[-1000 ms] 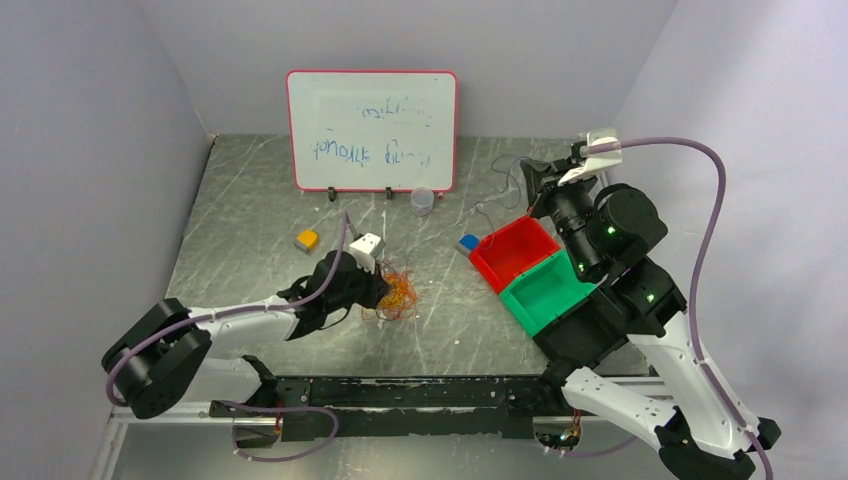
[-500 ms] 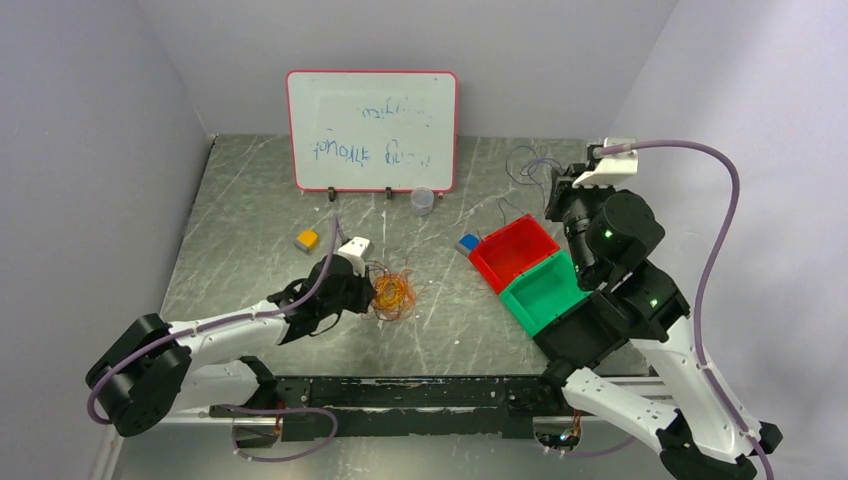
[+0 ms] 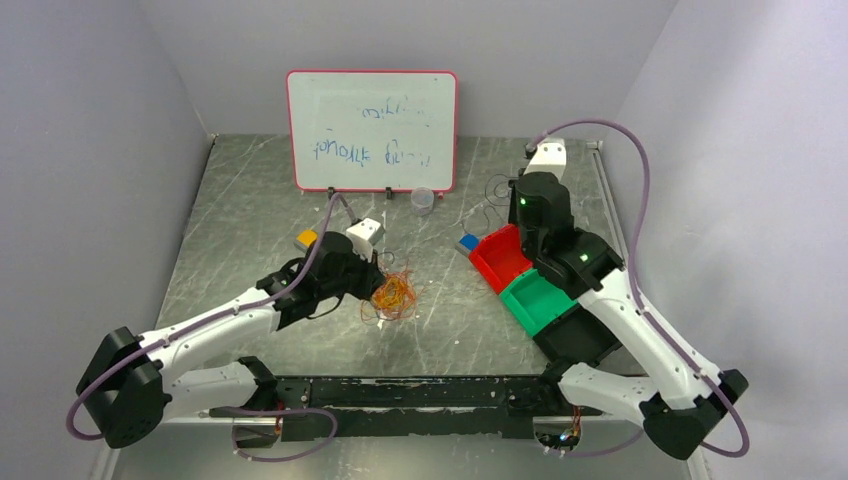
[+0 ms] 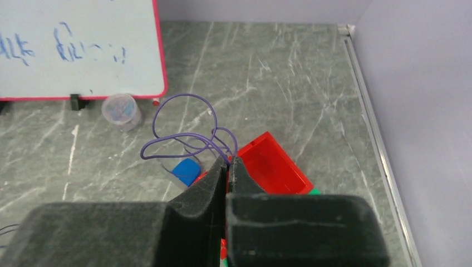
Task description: Untangle the cables
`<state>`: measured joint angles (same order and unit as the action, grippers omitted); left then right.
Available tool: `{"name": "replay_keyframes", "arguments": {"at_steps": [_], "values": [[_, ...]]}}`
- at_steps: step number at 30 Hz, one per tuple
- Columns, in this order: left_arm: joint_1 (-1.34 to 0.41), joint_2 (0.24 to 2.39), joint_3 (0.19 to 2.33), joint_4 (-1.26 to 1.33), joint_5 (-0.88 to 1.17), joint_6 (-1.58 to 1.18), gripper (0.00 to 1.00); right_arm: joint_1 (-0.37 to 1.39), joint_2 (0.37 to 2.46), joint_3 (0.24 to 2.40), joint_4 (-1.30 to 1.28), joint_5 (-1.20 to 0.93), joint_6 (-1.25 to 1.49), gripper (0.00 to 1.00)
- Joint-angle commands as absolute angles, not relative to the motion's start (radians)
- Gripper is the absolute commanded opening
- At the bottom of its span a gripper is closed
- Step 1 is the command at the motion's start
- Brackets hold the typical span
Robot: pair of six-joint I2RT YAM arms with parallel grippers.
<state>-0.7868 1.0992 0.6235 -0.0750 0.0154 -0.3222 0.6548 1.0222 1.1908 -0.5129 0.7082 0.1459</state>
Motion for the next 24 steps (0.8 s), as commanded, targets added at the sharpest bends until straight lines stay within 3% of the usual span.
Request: {"name": "replay_keyframes", "arguments": {"at_steps": [1,11,24], "values": [[-0.794,1.12,0.696,-0.19,0.128,-0.292,0.08,0.616,1.074,1.186,-0.56,0.738,0.221,0.0],[-0.794,1.159,0.845,-0.408,0.13,-0.183,0.08,0.444,1.046,1.153,-0.527,0.596,0.246,0.0],[-0.793,1.179,0.84,-0.431,0.121,-0.17,0.07,0.436,1.032,1.093,-0.529,0.603,0.306,0.0]]}}
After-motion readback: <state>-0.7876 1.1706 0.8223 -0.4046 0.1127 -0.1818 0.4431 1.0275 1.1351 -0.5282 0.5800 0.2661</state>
